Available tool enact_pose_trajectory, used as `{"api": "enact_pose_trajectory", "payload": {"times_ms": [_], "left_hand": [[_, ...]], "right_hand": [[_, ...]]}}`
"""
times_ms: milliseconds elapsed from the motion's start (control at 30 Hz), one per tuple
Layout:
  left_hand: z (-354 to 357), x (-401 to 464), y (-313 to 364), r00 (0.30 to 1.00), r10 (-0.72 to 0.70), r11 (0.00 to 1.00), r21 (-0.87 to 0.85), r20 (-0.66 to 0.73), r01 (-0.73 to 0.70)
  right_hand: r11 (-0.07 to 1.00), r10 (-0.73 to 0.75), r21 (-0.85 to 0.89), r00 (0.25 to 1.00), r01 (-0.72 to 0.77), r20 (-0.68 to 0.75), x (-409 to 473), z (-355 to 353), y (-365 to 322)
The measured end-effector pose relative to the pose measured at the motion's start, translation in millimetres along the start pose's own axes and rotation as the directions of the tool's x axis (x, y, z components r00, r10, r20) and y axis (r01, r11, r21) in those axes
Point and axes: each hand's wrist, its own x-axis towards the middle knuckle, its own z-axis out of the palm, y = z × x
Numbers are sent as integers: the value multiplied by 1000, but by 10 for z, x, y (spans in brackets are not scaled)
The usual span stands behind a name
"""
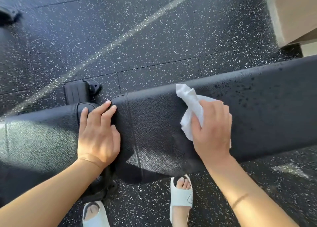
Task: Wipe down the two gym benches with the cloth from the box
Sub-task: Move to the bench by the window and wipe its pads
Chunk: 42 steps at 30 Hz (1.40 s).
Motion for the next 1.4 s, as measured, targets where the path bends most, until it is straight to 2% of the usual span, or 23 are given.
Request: {"api": "enact_pose_trajectory", "payload": {"times_ms": [67, 200, 300, 400, 567, 667, 733, 833, 900, 1000, 1100, 1167, 1233, 1300, 1400], "left_hand": [[-7, 3, -6, 1000, 0, 1000, 0, -4, 0], [17, -7, -17, 1000, 22, 1000, -6, -15, -22], [35, -7, -15, 999, 26, 999, -20, -34, -27], [31, -6, -22, 997, 58, 998, 0, -56, -58], [13, -3, 19, 997, 36, 999, 2, -61, -36], [-6, -3, 21, 998, 40, 999, -7, -55, -41], [-17, -2, 35, 998, 39, 999, -15, -56, -40], [-23, 4, 0, 998, 50, 999, -9, -45, -51], [-16, 11, -31, 998, 65, 998, -21, -26, -65], [-13, -6, -39, 997, 67, 997, -42, -40, -68], [-21, -4, -19, 997, 56, 998, -38, -45, -58], [-26, 0, -9, 998, 50, 998, -35, -31, -51], [-27, 1, -24, 999, 45, 999, -27, -21, -46], [-24, 0, -28, 999, 48, 998, -32, -17, -48], [-35, -6, -7, 999, 44, 998, -39, -32, -45]], "right_hand": [[999, 30, 22, 999, -30, -17, -102, 133, -331], [995, -74, 72, 997, 75, -12, -418, 420, -1145], [990, -96, 106, 995, 98, -21, -549, 457, -1360], [994, -39, 102, 998, 44, -51, -534, 311, -1073], [965, 264, 33, 953, -262, -147, -512, -14, -161], [945, 327, 43, 934, -324, -145, -626, 28, -269], [951, 304, 88, 946, -295, -115, -819, 153, -686], [978, 160, 148, 982, -145, -97, -1207, 410, -1462], [984, 103, 155, 987, -84, -122, -1353, 529, -1694], [984, 78, 169, 984, -50, -163, -1326, 531, -1506], [993, 38, 116, 987, -20, -156, -1265, 368, -955], [991, 93, 108, 991, -82, -96, -1060, 121, -448], [987, 145, 58, 989, -147, 36, -766, -102, -25], [978, 208, -2, 978, -208, -6, -565, -209, 168], [954, 291, -51, 953, -296, -88, -483, -98, 13]]}}
